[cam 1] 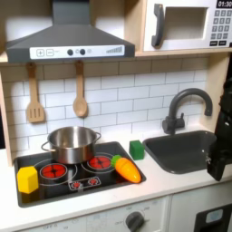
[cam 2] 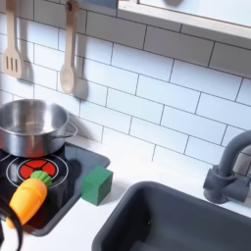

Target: Push button

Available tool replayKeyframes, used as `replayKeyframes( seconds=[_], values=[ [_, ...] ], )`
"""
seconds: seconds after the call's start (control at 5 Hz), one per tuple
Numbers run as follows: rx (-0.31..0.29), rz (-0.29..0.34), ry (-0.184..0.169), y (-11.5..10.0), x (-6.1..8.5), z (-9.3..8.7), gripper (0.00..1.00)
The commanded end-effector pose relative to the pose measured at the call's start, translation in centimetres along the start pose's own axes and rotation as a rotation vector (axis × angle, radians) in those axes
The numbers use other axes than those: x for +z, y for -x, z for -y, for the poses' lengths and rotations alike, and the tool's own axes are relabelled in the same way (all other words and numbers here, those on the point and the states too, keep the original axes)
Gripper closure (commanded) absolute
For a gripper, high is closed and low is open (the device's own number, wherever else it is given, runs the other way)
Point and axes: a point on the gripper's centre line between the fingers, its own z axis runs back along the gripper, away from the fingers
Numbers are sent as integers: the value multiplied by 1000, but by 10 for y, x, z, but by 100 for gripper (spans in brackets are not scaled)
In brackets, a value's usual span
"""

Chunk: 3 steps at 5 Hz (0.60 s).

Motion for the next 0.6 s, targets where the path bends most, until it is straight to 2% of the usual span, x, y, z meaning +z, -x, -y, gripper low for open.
replayKeyframes(
  seconds=[0.0, 0.2, 0.4],
  values=[
    [0, 0, 0, 0, 0, 0, 0],
    [2, 1, -5, -10, -5, -8, 0],
    [24, 14, -39, -21, -7, -14, 0]
  ],
)
